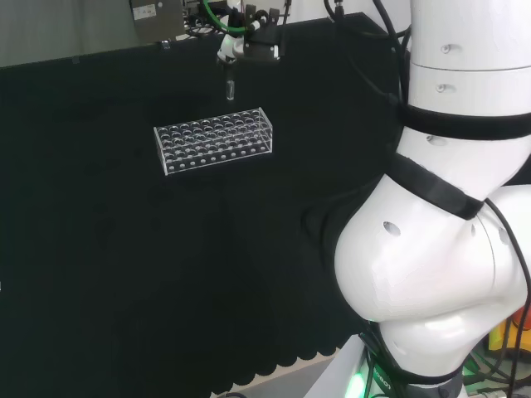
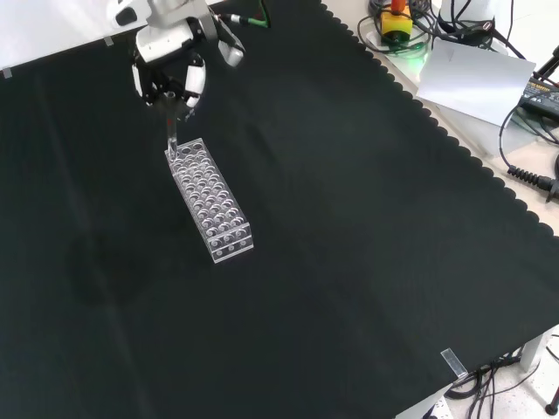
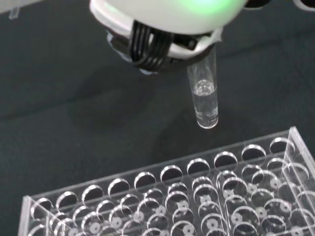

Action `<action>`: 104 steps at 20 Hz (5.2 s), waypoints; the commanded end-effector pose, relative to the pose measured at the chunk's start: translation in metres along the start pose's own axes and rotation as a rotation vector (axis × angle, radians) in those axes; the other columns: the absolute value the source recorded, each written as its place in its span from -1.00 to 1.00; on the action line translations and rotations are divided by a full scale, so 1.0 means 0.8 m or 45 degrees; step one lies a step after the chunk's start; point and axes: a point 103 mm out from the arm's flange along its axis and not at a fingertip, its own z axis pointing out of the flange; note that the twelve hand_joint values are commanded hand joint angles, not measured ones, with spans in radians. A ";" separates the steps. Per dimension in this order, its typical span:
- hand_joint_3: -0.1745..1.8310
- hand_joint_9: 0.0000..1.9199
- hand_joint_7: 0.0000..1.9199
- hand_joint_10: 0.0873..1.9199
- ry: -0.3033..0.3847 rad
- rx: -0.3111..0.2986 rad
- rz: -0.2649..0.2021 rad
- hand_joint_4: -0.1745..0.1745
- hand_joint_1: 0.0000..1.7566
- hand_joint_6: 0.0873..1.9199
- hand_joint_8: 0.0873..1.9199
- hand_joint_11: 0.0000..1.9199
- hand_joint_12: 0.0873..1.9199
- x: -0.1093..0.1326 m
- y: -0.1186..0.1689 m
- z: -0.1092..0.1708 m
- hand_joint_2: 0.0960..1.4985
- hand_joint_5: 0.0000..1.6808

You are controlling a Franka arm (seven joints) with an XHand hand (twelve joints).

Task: Shake the test tube.

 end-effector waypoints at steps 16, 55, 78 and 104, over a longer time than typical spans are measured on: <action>-0.20 0.78 0.83 -0.52 0.075 -0.012 -0.208 -1.00 0.41 -0.55 -0.66 0.39 -0.21 0.109 -0.058 -0.059 -0.21 0.61; -0.20 0.76 0.83 -0.51 -0.075 -0.107 0.184 -1.00 0.40 -0.53 -0.66 0.39 -0.21 -0.092 -0.085 -0.108 -0.21 0.60; -0.20 0.76 0.83 -0.50 0.054 -0.012 -0.186 -1.00 0.40 -0.52 -0.66 0.39 -0.21 0.112 -0.089 -0.075 -0.21 0.59; -0.20 0.76 0.82 -0.49 -0.001 -0.077 0.220 -1.00 0.40 -0.52 -0.66 0.39 -0.21 -0.098 -0.077 -0.090 -0.21 0.59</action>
